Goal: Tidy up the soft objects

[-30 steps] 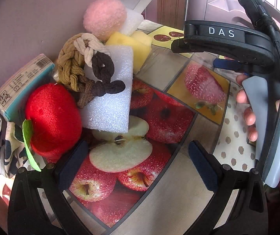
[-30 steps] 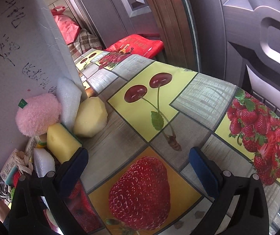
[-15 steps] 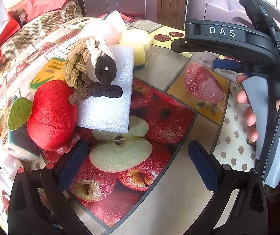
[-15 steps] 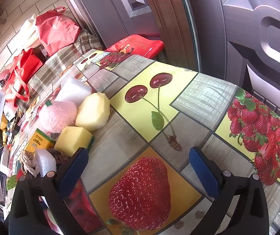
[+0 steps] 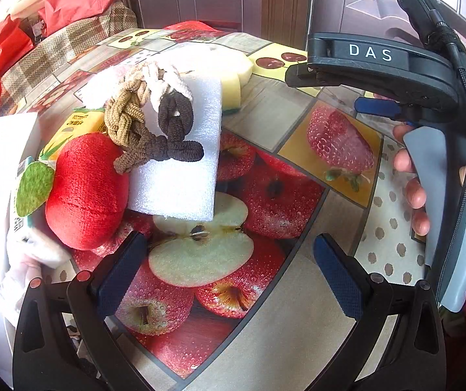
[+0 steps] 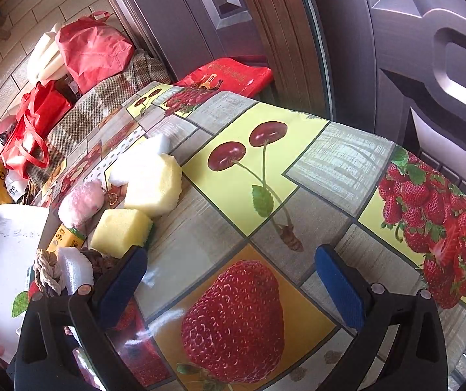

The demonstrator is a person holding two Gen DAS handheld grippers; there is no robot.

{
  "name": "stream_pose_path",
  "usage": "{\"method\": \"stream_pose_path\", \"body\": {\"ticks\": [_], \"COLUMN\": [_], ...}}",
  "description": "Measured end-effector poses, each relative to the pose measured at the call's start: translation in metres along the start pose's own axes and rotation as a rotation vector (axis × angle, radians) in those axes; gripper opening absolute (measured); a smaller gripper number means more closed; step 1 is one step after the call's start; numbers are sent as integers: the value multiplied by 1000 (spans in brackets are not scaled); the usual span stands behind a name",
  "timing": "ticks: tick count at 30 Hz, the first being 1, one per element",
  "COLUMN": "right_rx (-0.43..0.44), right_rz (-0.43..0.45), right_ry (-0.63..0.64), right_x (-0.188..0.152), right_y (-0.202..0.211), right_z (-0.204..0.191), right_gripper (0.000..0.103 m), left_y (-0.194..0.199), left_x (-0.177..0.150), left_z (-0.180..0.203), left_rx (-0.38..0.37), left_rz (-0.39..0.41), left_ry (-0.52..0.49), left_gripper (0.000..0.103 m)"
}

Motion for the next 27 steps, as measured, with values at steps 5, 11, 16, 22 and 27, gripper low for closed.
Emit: {"method": "stream_pose_path", "body": {"ticks": [5,11,16,22,27], "right_rx": [3,-2,-6,-6,-6], "right_rz": [1,-2,-3,-4,-4], "right_ry": [-2,4,8,8,8], "right_x": [0,-1,-2,-2,-1], "right_y": [1,0,0,0,0], "right_z": [1,1,2,1,1], "right_gripper": [103,103,103,103,103], "left_y": [0,0,0,0,0], "left_x": [0,0,0,0,0], "left_z": [0,0,0,0,0], "left_rx": [0,0,0,0,0], "left_rz": [0,0,0,0,0], "left_ry": [0,0,0,0,0], "left_gripper": [103,102,103,102,102]}}
Point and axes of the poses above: each gripper's, at about its wrist camera, not at the fingertips, and y roughly against the way its jaws point, z to its right, x to its top, the point moved 3 cm from there along -y, roughly the way its jaws point, and after that the axes turned 10 degrees about z, right-handed, at the moved point
